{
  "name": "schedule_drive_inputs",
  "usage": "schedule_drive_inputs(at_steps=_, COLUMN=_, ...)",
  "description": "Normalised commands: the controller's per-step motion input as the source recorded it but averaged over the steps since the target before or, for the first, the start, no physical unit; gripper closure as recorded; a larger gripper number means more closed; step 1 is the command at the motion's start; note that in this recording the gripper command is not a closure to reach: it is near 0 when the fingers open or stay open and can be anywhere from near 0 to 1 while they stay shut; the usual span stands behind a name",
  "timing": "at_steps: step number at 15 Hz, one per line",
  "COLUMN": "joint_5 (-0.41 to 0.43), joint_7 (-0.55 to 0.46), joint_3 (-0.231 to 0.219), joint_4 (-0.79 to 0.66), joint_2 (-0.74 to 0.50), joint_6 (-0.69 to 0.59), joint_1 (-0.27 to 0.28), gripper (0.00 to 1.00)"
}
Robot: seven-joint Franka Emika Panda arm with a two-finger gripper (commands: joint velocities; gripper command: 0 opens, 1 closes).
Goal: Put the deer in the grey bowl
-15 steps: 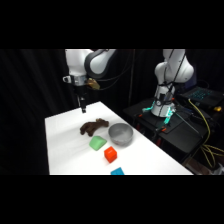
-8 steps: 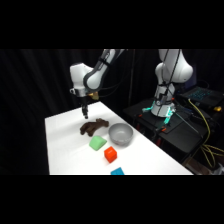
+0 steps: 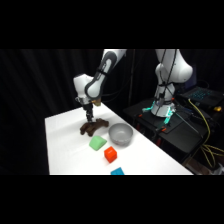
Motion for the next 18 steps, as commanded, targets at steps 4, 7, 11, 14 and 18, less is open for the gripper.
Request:
schedule_drive_inputs(at_steps=4, joint_5=0.180, joint_7=-0.02, joint_3=0.114, joint_4=0.10, joint_2=0.16, joint_6=-0.02, joint_1=-0.105, gripper=0.00)
schedule_drive_inputs(at_steps=7, joint_5=0.137, joint_7=-0.04, joint_3=0.108, joint_4=0.05, joint_2=0.14, joint_6=0.00, joint_1=-0.089, gripper=0.34)
schedule_drive_inputs(at_steps=11, joint_5=0.072, joint_7=-0.08, joint_3=0.060, joint_4=-0.05, joint_2=-0.03, joint_6=-0.01, joint_1=-0.074, gripper=1.00)
schedule_drive_inputs(at_steps=14, joint_5=-0.072, joint_7=0.00, joint_3=-0.050, joint_4=-0.13, joint_2=-0.23, joint_6=-0.07, joint_1=0.026, gripper=0.89)
schedule_drive_inputs(at_steps=18, joint_5=-0.224, joint_7=0.16, joint_3=-0.162, joint_4=-0.18, joint_2=-0.50, joint_6=-0.30, joint_1=0.151, gripper=0.23)
